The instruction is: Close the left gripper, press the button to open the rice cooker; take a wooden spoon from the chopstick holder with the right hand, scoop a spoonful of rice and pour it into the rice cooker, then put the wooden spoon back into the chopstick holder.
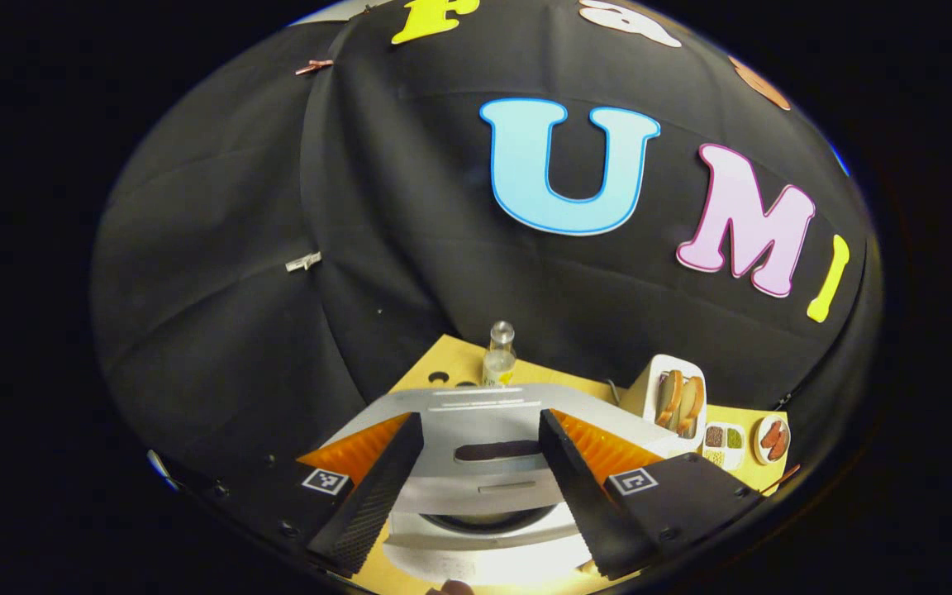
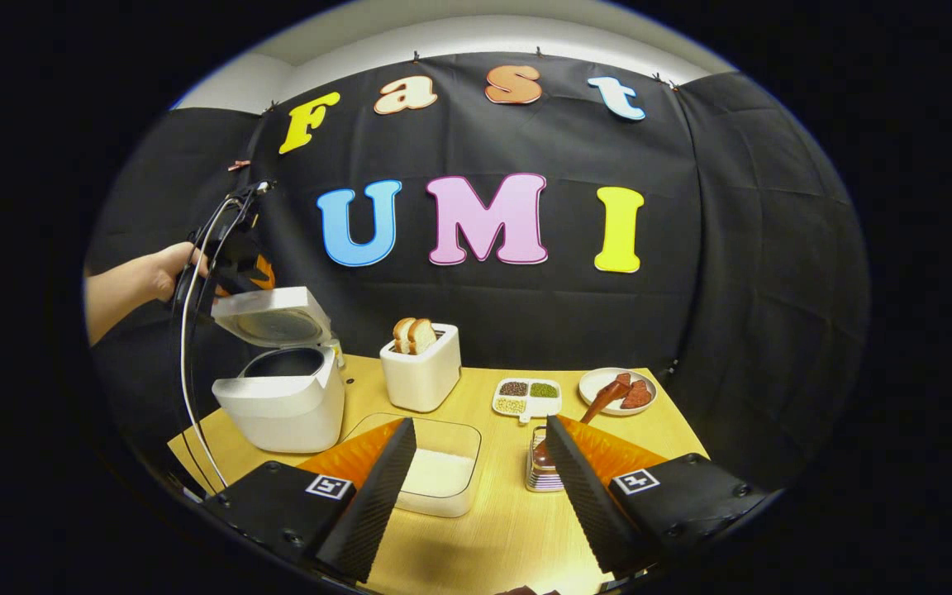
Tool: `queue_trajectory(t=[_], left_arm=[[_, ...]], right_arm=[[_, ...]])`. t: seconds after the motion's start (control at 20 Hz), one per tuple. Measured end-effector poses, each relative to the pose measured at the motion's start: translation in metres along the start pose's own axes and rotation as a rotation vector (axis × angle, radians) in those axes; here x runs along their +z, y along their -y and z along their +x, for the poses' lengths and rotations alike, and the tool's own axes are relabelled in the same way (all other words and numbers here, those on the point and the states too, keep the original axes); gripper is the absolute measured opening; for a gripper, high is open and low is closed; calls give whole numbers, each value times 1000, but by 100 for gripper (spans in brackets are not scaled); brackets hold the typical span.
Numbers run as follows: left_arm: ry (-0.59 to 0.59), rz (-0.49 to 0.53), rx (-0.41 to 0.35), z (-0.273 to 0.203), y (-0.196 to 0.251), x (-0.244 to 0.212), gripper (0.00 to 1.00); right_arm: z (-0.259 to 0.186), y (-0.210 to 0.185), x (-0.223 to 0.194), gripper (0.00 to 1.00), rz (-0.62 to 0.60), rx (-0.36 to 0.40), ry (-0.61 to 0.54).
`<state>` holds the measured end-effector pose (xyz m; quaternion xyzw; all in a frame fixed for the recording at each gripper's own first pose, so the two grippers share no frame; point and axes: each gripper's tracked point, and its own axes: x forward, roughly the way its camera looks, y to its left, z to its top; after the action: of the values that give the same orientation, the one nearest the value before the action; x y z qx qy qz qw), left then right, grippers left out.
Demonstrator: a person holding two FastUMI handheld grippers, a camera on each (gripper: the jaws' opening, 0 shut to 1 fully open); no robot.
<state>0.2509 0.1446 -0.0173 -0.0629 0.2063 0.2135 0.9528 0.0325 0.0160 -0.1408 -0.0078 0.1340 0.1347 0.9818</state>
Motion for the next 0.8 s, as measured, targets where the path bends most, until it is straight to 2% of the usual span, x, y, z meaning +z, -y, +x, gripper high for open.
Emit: queue_trajectory(t=[0.55, 0.8], left_arm=[[-39, 48, 12, 13, 7, -104, 99], [-51, 95, -6, 21, 13, -133, 100]], right_arm=[[-3, -7, -18, 98, -19, 37, -40], [-2, -7, -24, 98, -25, 45, -51]])
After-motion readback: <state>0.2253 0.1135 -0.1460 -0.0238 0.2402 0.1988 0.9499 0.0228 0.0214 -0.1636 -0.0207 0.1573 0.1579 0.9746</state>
